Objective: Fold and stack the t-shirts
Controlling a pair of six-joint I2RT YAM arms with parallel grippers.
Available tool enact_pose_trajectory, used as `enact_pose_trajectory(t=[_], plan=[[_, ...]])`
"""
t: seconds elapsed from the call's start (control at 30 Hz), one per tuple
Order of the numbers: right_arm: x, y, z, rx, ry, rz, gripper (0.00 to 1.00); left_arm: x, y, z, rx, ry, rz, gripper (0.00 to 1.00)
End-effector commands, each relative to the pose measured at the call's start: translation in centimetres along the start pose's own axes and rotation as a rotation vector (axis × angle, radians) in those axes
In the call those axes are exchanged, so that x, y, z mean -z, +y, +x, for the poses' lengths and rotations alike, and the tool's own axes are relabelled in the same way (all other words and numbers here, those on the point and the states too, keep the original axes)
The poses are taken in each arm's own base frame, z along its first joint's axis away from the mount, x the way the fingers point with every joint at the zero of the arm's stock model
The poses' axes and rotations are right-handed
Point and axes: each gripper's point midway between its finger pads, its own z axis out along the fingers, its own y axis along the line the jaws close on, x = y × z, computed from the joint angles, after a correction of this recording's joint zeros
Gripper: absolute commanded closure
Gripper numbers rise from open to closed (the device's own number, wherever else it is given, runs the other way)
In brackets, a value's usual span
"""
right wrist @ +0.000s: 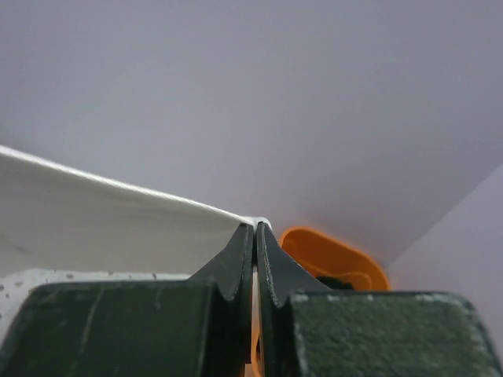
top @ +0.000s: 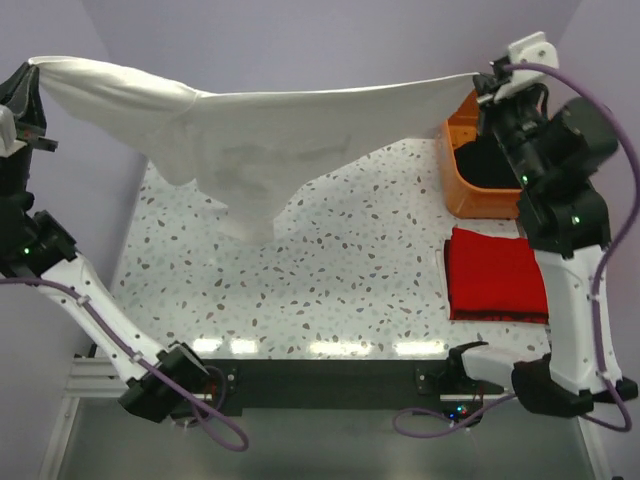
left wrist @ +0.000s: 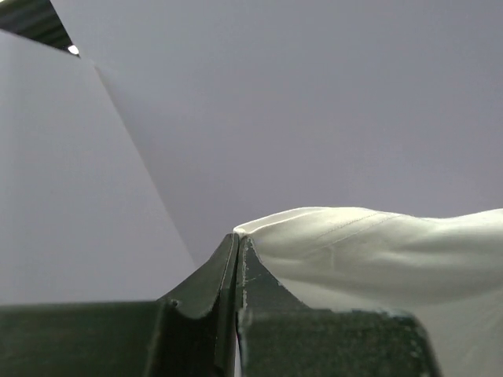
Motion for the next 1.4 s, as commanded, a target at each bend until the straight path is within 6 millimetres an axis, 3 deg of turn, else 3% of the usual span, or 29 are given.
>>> enact_pose_trajectory(t=[0.0,0.07,0.2,0.27,0.37,0.47,0.5,0.57,0.6,0.63,0.67,0.7,0.73,0.77,0.8,0.83,0.87,0.9,0.93,0.97,1.0,1.03,1.1,1.13,1.2,1.23,1.3,1.33,1.37], plan=[[5.1,-2.9,-5.9,-0.036,-0.208,0.12,1.0,2.1,0.8,-5.6,-0.13,-0.142,-0.11,1.0],[7.0,-3.6,-7.4,-0.043,-0.259,0.15,1.0,2.6,0.4,-8.3,-0.213,-0.184,-0.152,1.0],[10.3,-5.1,-10.6,-0.041,-0.338,0.198,1.0,2.4,2.0,-10.0,-0.241,-0.194,-0.238,1.0],[9.7,-5.5,-10.4,-0.006,-0.315,0.21,1.0,1.7,2.1,-10.6,-0.264,-0.193,-0.21,1.0],[7.4,-5.6,-9.5,0.043,-0.268,0.218,1.0,-0.1,3.1,-8.7,-0.183,-0.11,-0.132,1.0],[3.2,-4.7,-6.0,0.079,-0.168,0.188,1.0,-1.5,4.0,-4.1,-0.045,0.034,-0.029,1.0],[1.7,-3.8,-4.2,0.088,-0.126,0.16,1.0,-1.8,4.1,-1.1,0.06,0.122,-0.034,1.0],[-1.3,-2.6,-0.9,0.098,-0.05,0.121,1.0,-2.4,4.7,2.5,-0.001,0.215,-0.038,1.0],[-2.7,-1.6,1.4,0.104,-0.004,0.09,1.0,-2.4,3.4,5.7,0.074,0.298,-0.029,1.0],[-3.8,-0.8,3.1,0.109,0.032,0.067,1.0,-2.3,3.2,7.4,0.077,0.33,-0.035,1.0],[-5.6,0.0,5.2,0.111,0.07,0.049,1.0,-1.6,2.8,10.9,0.076,0.392,-0.031,1.0],[-6.8,1.0,7.7,0.115,0.118,0.022,1.0,-1.8,0.9,13.2,0.11,0.433,0.001,1.0],[-7.7,1.8,9.3,0.121,0.146,-0.006,1.0,-0.9,0.2,17.2,0.137,0.511,-0.02,1.0],[-8.6,2.4,10.5,0.129,0.164,-0.02,1.0,-0.5,-0.6,19.6,0.116,0.558,-0.005,1.0],[-10.2,3.9,14.1,0.136,0.232,-0.062,1.0,-0.6,-2.1,21.4,0.129,0.579,0.016,1.0],[-10.9,4.7,15.6,0.15,0.258,-0.082,1.0,0.8,-3.2,25.3,0.16,0.652,0.014,1.0],[-11.9,5.5,17.4,0.159,0.282,-0.103,1.0,1.1,-4.0,27.1,0.174,0.681,0.014,1.0],[-12.9,6.9,21.1,0.171,0.347,-0.138,1.0,1.0,-4.8,28.8,0.178,0.704,0.007,1.0],[-13.7,7.7,22.8,0.18,0.37,-0.154,1.0,1.6,-5.9,32.2,0.204,0.762,0.02,1.0],[-14.2,8.4,24.7,0.187,0.404,-0.176,1.0,1.3,-7.2,33.7,0.214,0.784,0.04,1.0],[-15.3,9.9,28.3,0.199,0.468,-0.21,1.0,1.1,-7.4,35.1,0.21,0.797,0.028,1.0],[-15.8,10.5,29.8,0.216,0.491,-0.224,1.0,1.2,-8.3,38.4,0.235,0.845,0.036,1.0],[-17.4,11.2,32.1,0.237,0.523,-0.229,1.0,0.6,-10.0,41.6,0.248,0.896,0.058,1.0],[-18.2,12.2,35.4,0.25,0.578,-0.25,1.0,0.1,-10.5,44.5,0.253,0.93,0.074,1.0],[-19.9,12.3,36.4,0.268,0.587,-0.237,1.0,-0.7,-12.0,46.8,0.287,0.962,0.106,1.0],[-20.3,13.0,39.0,0.278,0.628,-0.252,1.0,-1.5,-12.2,48.8,0.297,0.973,0.111,1.0],[-21.4,13.2,40.7,0.294,0.657,-0.241,1.0,-2.8,-13.2,51.3,0.302,0.986,0.135,1.0],[-21.8,12.7,40.1,0.304,0.646,-0.224,1.0,-3.2,-13.5,52.0,0.298,0.984,0.144,1.0],[-22.4,12.9,41.0,0.309,0.653,-0.221,1.0,-3.7,-14.1,52.7,0.296,0.987,0.157,1.0]])
